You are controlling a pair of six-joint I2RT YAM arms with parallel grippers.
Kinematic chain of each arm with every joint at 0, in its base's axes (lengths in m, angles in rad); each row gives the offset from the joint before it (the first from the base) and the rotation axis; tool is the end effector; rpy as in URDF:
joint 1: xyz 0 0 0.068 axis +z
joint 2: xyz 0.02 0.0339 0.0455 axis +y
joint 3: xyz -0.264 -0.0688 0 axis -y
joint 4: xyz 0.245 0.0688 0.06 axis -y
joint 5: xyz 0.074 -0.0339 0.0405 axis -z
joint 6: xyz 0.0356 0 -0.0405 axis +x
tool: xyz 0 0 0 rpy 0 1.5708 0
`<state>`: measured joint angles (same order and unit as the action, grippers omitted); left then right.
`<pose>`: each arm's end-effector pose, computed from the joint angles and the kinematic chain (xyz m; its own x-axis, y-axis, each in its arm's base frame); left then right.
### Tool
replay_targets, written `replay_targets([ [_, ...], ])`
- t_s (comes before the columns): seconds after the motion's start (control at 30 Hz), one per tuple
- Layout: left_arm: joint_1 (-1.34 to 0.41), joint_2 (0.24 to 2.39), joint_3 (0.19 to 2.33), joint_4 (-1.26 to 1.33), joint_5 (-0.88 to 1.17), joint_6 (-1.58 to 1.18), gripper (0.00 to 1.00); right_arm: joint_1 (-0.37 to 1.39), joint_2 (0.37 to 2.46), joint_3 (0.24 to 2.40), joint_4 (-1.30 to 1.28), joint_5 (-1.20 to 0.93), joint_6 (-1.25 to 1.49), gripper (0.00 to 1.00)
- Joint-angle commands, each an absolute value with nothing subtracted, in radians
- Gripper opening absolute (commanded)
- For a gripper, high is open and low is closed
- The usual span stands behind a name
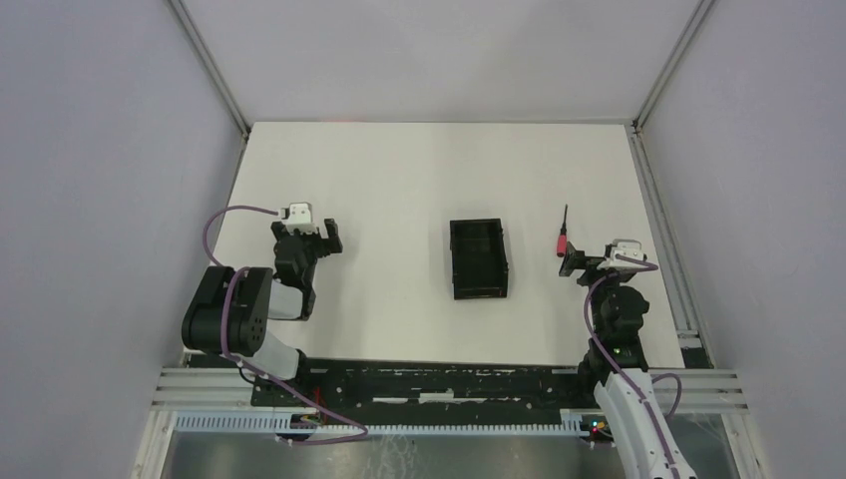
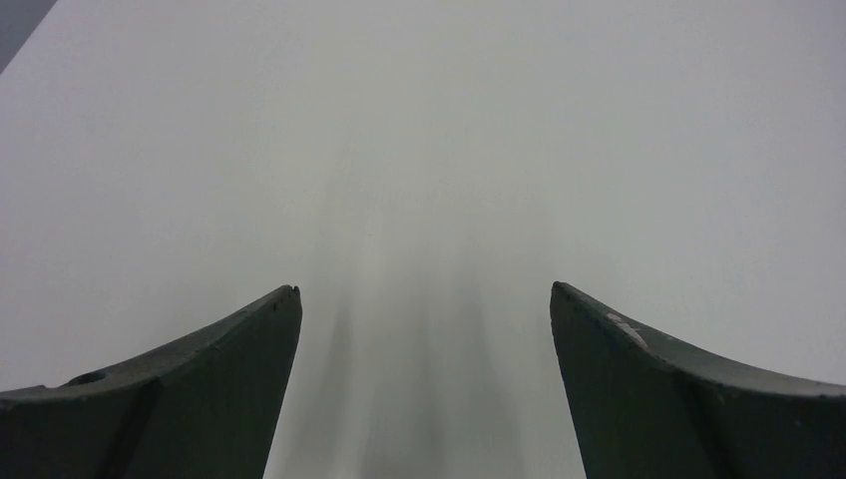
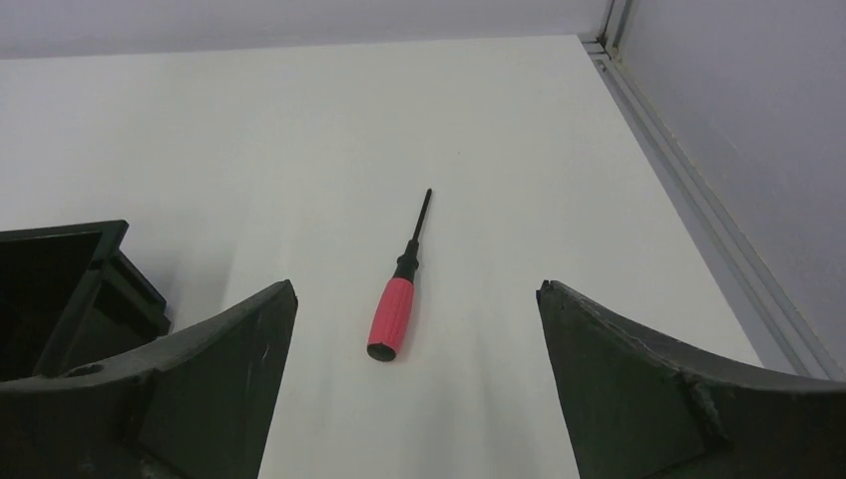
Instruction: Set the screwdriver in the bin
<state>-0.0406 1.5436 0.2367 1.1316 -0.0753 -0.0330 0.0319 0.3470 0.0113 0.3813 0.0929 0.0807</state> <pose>0.2424 -0.0072 0.1374 -0.1731 -0.0259 -0.9846 -0.0393 0.9990 -0.0194 0.1322 0.0009 0.1842 0.0503 0.0819 -0.9954 0.0570 0.9948 0.0847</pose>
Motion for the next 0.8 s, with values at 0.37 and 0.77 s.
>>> replay_targets([
  [0.37, -0.036, 1.537, 0.252, 1.164, -0.07, -0.016, 1.0, 0.032, 1.015, 0.913, -0.317, 0.062, 0.076, 0.98],
  [0.77, -0.036, 1.537, 0.252, 1.164, -0.07, -0.016, 1.0, 0.009, 1.655, 1.325, -0.662, 0.002, 0.031, 0.88],
])
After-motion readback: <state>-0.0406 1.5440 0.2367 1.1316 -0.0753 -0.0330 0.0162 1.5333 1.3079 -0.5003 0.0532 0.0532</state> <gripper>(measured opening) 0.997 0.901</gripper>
